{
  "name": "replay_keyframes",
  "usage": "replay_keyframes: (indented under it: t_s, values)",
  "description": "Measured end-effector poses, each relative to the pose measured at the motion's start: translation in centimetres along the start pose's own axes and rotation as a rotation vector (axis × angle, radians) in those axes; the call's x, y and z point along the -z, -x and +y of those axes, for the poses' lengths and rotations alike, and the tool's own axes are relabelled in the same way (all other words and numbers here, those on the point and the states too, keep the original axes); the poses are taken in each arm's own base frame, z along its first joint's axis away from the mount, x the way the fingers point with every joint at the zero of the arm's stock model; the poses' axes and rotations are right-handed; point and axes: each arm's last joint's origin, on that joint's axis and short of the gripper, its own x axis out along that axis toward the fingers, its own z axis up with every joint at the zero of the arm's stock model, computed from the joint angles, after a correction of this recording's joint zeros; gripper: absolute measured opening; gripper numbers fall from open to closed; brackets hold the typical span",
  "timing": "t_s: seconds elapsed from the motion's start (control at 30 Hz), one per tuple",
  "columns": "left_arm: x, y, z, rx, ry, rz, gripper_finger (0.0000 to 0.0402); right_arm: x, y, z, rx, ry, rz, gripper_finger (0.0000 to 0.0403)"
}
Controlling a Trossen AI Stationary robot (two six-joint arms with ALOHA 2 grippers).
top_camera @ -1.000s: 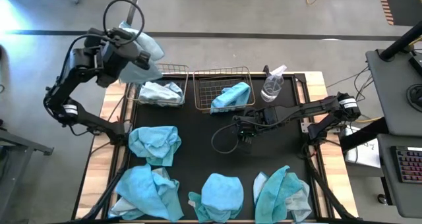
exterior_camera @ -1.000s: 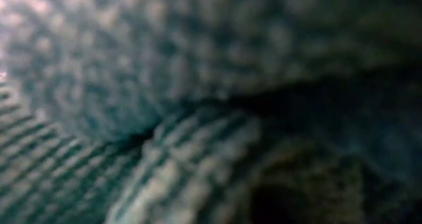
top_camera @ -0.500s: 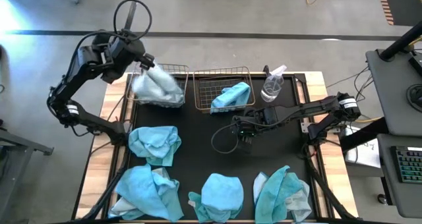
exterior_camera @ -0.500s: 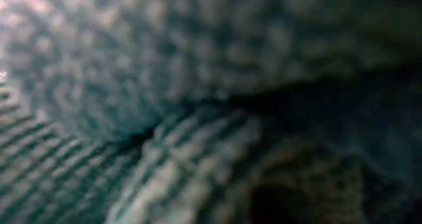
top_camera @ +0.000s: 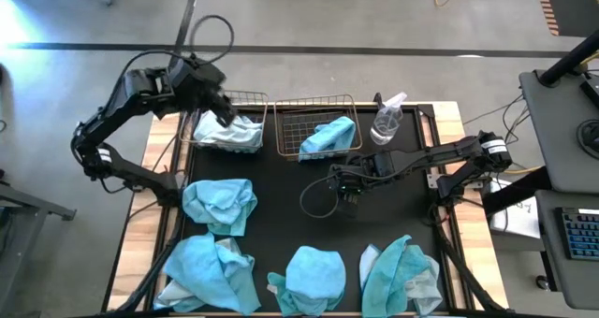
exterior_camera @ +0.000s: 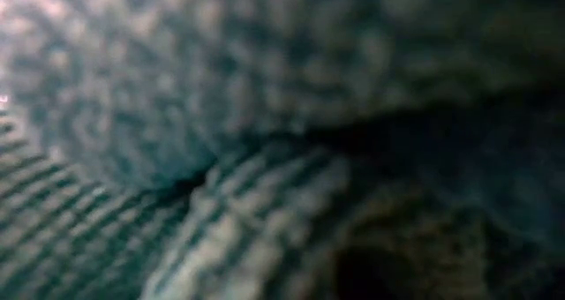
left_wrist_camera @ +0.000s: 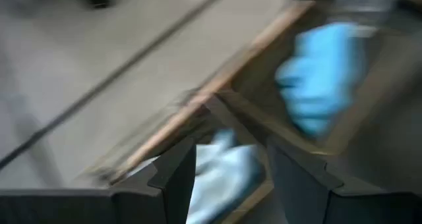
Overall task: Sort microfiber towel by color & place in baskets
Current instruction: Put the blue microfiber towel into the right wire basket
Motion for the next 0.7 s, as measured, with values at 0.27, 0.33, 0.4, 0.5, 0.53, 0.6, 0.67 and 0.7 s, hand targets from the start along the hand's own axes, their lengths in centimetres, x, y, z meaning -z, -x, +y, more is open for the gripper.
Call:
replay_keyframes:
  t_s: [0.27, 0.33, 0.4, 0.5, 0.53, 0.6, 0.67, 0.7]
  values:
    - [2.0, -1.1, -5.6, 0.324, -0.191, 0.038, 0.0163, 0.2, 0.1, 0.5, -0.008, 0.015, 0.001, 0.0206]
    - [3.2, -1.8, -6.8, 0.339, -0.206, 0.089, 0.0162, 0.3, 0.1, 0.9, -0.012, 0.025, 0.002, 0.0206]
    - [4.6, -2.5, -7.7, 0.342, -0.202, 0.146, 0.0162, 0.5, 0.2, 1.2, -0.016, 0.034, 0.003, 0.0206]
    - [6.8, -3.4, -8.7, 0.333, -0.185, 0.230, 0.0162, 0.6, 0.2, 1.6, -0.022, 0.040, 0.004, 0.0206]
    - [7.6, -3.7, -9.0, 0.329, -0.179, 0.258, 0.0162, 0.7, 0.3, 1.7, -0.023, 0.044, 0.004, 0.0206]
    - [9.0, -3.9, -9.6, 0.321, -0.167, 0.306, 0.0162, 0.8, 0.3, 2.0, -0.027, 0.050, 0.004, 0.0206]
    - [10.4, -4.0, -10.0, 0.317, -0.153, 0.341, 0.0162, 0.8, 0.3, 2.0, -0.028, 0.052, 0.004, 0.0206]
    - [11.0, -3.9, -10.2, 0.319, -0.149, 0.354, 0.0162, 0.8, 0.3, 2.1, -0.029, 0.053, 0.004, 0.0206]
